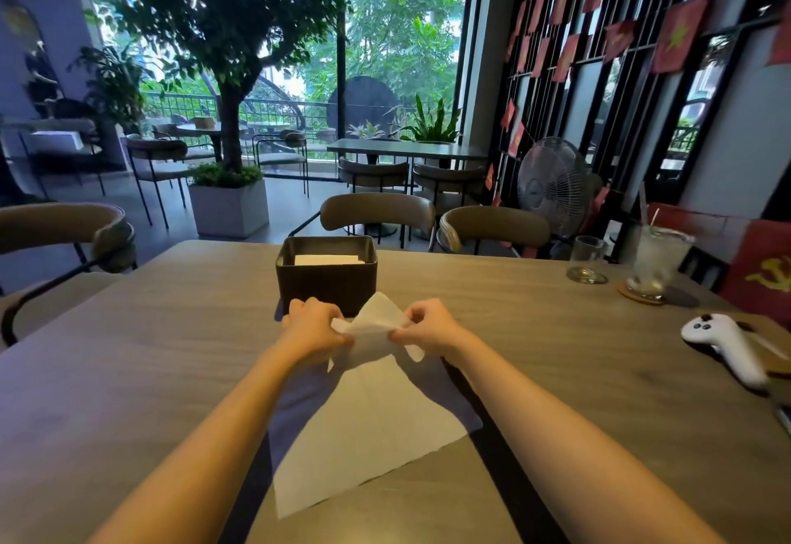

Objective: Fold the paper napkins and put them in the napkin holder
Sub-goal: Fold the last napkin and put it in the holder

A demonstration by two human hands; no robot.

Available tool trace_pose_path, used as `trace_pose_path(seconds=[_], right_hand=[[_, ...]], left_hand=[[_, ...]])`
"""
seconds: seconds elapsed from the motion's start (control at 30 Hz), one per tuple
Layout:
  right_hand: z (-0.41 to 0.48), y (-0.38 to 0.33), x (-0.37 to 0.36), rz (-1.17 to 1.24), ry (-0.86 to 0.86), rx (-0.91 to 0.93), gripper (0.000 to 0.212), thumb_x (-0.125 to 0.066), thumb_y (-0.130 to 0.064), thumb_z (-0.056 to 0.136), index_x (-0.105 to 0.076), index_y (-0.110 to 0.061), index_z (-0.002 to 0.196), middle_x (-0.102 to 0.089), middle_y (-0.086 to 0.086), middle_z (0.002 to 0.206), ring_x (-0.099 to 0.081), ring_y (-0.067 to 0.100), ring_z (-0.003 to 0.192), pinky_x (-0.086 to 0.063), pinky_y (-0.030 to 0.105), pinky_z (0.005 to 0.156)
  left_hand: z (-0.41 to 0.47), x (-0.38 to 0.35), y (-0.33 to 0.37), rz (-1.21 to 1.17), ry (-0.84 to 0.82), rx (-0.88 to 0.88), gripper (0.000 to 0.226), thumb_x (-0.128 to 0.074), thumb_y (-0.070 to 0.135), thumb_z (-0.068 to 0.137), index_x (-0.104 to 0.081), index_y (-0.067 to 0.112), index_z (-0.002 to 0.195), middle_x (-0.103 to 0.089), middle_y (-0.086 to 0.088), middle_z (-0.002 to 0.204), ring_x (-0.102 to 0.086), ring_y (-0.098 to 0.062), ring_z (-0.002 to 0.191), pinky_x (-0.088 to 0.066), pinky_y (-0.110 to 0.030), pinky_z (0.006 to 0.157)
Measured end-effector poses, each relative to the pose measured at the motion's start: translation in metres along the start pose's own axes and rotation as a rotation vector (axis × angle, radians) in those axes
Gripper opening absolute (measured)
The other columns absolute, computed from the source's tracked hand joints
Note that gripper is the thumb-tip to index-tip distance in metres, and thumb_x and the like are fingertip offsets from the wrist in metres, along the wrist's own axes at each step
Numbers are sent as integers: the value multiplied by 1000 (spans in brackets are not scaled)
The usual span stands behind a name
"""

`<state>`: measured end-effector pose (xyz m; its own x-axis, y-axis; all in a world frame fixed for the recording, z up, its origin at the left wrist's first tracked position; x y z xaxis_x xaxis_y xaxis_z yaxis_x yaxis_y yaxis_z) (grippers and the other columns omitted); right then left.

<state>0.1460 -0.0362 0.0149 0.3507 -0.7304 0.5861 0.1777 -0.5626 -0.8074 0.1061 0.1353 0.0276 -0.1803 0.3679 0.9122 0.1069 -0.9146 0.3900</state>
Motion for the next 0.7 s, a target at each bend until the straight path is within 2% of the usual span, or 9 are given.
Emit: trace_pose_path(seconds=[0.07,0.13,0.27,0.37,0.43,0.5,0.53,0.6,0.7], right_hand=[[-7,-9,13,79,0,32,16,-72,-14,81,-61,-8,91,-60,2,86,-58,12,81,-50,20,64],[-11,-16,28,132,0,65,16,-72,-14,82,-61,-10,93,-61,2,89,-59,14,84,-49,20,67],[-12,-32,61,296,25,115,18,-73,-12,81,-64,-17,97,-67,3,99,-65,19,95,-54,32,82],[-12,-39,88,385,80,135,17,-74,-12,81,-68,-17,96,-70,5,99,-66,25,98,-51,43,89],[-11,-41,104,450,106,145,19,-73,-11,81,-70,-13,100,-71,6,100,-67,23,96,-52,41,86],[-12,-41,117,522,122,148,24,-72,-10,82,-69,-8,106,-71,8,103,-68,21,94,-53,35,81],[-12,-40,122,544,130,147,24,-72,-10,82,-69,-7,106,-71,8,104,-67,22,95,-53,35,81],[-10,-32,130,569,151,125,25,-72,-11,82,-69,-8,107,-71,9,105,-66,25,97,-53,38,83],[-9,-7,131,616,148,35,36,-73,-17,82,-66,-7,116,-70,10,110,-66,27,102,-53,46,88]], left_hand=[[3,10,0,-44,50,5,31,-67,37,79,-61,25,106,-50,-7,109,-39,-26,111,-36,-37,90],[4,22,-4,-155,151,21,40,-72,38,75,-57,26,110,-50,-7,114,-40,-26,116,-38,-38,94],[-6,27,-21,-646,332,173,75,-81,35,68,-41,20,130,-43,-8,129,-35,-29,126,-38,-44,100],[-7,5,-35,-1047,284,309,92,-80,29,68,-27,18,142,-41,-12,141,-43,-32,128,-42,-47,102],[-6,-15,-29,-1278,133,361,83,-74,26,75,-28,16,144,-46,-16,140,-54,-30,117,-49,-43,93],[-4,-29,-8,-1434,-70,323,60,-68,22,79,-44,12,133,-58,-16,127,-63,-25,102,-52,-36,79],[-4,-32,1,-1444,-128,294,49,-68,23,77,-54,11,123,-63,-16,121,-64,-26,101,-53,-35,77],[-1,-28,11,-1387,-142,242,37,-69,29,73,-65,11,105,-68,-14,111,-63,-30,106,-52,-35,75],[4,-10,21,-1266,-84,206,24,-64,29,84,-64,11,101,-67,-12,104,-64,-28,97,-52,-36,68]])
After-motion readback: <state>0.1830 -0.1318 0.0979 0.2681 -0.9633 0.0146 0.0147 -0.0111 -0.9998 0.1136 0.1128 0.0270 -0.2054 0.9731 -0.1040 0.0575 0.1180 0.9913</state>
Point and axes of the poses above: each hand's wrist, its own z-axis towards the middle knuckle, its own x-axis out of the back of the hand, y = z × x, the point moved 9 cm from there along z, towards the middle knuckle
